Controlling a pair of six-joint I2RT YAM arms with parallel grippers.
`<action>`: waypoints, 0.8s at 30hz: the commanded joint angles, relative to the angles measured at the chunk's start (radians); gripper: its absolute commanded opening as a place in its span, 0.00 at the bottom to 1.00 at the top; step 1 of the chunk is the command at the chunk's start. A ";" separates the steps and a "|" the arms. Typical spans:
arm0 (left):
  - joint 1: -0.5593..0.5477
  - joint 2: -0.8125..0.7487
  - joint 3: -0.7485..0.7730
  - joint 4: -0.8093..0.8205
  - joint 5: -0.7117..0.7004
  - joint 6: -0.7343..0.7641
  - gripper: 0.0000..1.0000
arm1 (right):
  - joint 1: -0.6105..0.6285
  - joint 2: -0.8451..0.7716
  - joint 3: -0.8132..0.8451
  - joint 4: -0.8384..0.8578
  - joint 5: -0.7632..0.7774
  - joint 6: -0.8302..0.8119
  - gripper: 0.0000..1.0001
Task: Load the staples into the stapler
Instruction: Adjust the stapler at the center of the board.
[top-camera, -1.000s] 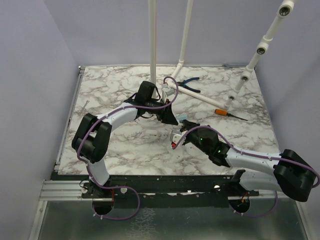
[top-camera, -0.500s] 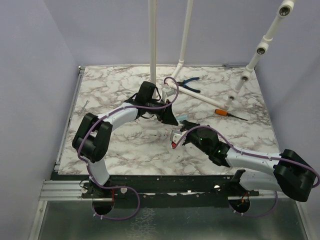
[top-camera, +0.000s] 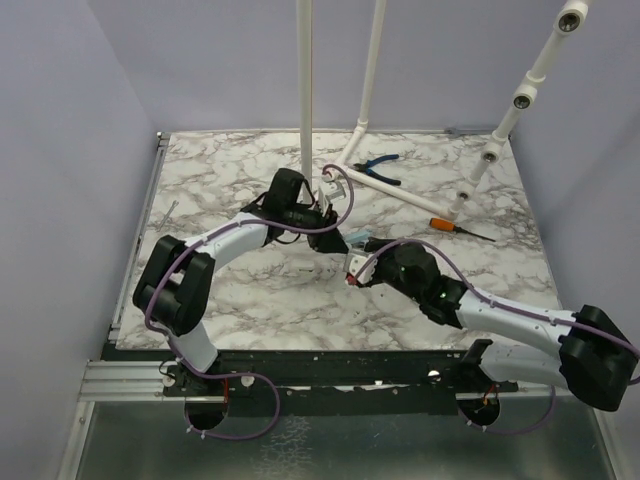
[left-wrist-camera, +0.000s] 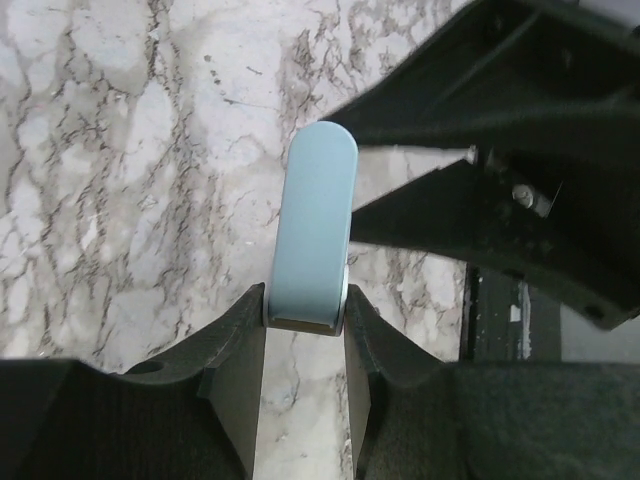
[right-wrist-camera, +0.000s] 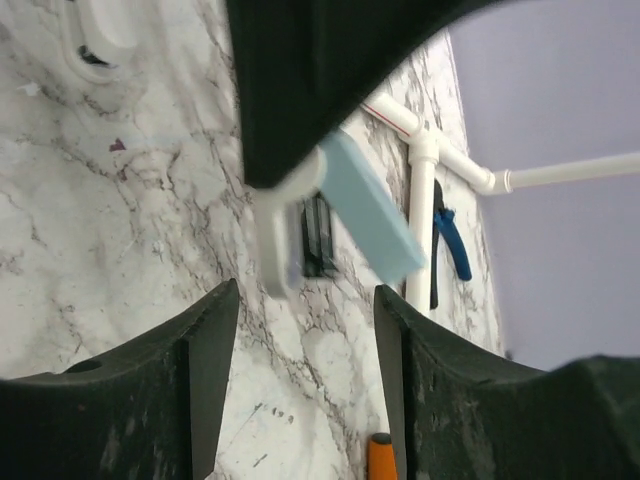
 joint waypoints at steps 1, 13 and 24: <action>0.029 -0.092 -0.059 0.013 -0.061 0.159 0.00 | -0.078 -0.074 0.076 -0.167 -0.103 0.166 0.58; 0.027 -0.261 -0.199 0.026 -0.171 0.397 0.00 | -0.333 0.053 0.409 -0.698 -0.763 0.515 0.59; -0.001 -0.334 -0.287 0.051 -0.064 0.562 0.00 | -0.383 0.301 0.609 -1.087 -1.175 0.317 0.85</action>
